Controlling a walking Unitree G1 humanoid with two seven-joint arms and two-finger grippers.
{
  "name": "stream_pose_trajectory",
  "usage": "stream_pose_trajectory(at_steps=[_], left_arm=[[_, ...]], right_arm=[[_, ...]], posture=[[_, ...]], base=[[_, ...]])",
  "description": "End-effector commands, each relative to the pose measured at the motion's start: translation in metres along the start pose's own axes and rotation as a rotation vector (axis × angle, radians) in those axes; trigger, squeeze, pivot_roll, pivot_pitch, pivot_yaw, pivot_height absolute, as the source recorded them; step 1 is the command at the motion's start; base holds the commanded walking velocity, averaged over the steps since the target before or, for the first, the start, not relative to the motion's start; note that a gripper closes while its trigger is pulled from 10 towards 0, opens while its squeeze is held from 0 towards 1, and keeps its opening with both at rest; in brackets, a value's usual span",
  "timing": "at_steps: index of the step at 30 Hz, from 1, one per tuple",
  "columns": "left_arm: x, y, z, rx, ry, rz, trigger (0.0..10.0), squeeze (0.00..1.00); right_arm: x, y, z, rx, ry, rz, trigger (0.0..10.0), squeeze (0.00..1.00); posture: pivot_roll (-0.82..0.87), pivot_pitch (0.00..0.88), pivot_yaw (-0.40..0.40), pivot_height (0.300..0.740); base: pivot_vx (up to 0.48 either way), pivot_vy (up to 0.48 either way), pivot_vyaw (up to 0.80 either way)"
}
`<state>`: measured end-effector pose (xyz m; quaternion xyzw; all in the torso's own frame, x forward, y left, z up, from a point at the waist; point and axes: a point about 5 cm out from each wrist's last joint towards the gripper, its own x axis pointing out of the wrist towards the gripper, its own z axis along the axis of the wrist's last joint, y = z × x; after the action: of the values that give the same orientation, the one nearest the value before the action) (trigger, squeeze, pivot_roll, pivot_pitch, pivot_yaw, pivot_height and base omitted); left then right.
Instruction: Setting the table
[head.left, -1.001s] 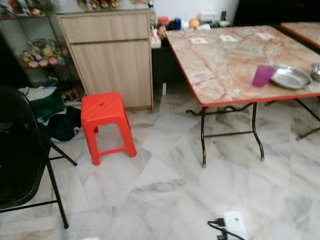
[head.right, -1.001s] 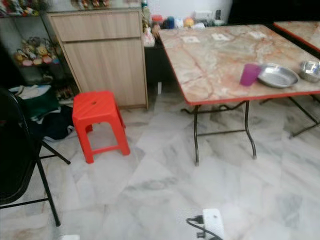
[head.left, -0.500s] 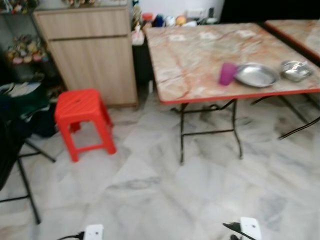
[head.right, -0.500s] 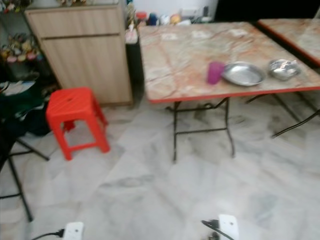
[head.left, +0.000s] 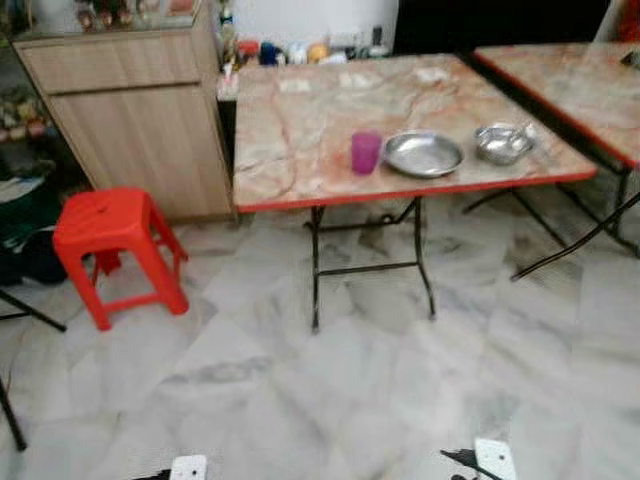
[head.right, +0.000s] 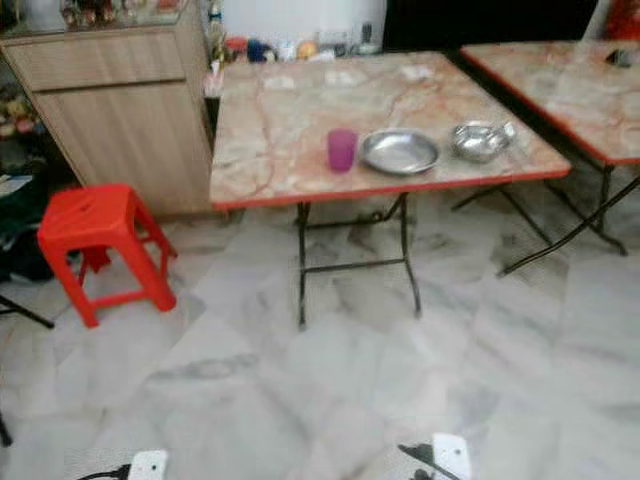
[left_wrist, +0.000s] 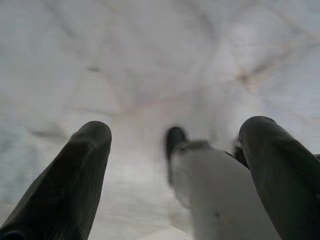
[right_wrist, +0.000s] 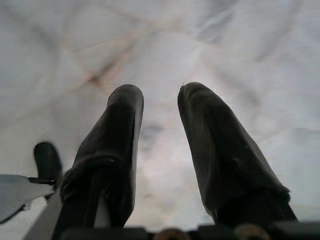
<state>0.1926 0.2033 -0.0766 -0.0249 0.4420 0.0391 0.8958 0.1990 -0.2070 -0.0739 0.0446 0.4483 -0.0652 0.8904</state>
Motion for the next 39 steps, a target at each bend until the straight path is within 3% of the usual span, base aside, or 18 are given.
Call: stream_pose_trajectory(at_steps=[1,20,39], left_arm=[[-0.0026,0.0069,-0.0104,-0.015,0.033,0.020,10.0,0.00],[-0.0024,0.0065,-0.0092,-0.034,0.023,0.019,10.0,0.00],[-0.0024,0.0058,-0.0097,-0.037,0.026,0.011,10.0,0.00]], right_arm=[[-0.0004,0.0054,-0.0080,0.013,0.027,0.015,10.0,0.00],[-0.0004,0.0049,-0.0072,0.019,0.024,0.012,10.0,0.00],[-0.0004,0.0051,-0.0068,0.019,0.018,0.014,10.0,0.00]], posture=[[0.06,0.107,-0.052,0.740],[0.06,0.109,-0.055,0.740],[0.06,0.111,-0.056,0.740]], base=[[0.000,0.000,0.00],[0.000,0.000,0.00],[0.285,0.000,0.00]])
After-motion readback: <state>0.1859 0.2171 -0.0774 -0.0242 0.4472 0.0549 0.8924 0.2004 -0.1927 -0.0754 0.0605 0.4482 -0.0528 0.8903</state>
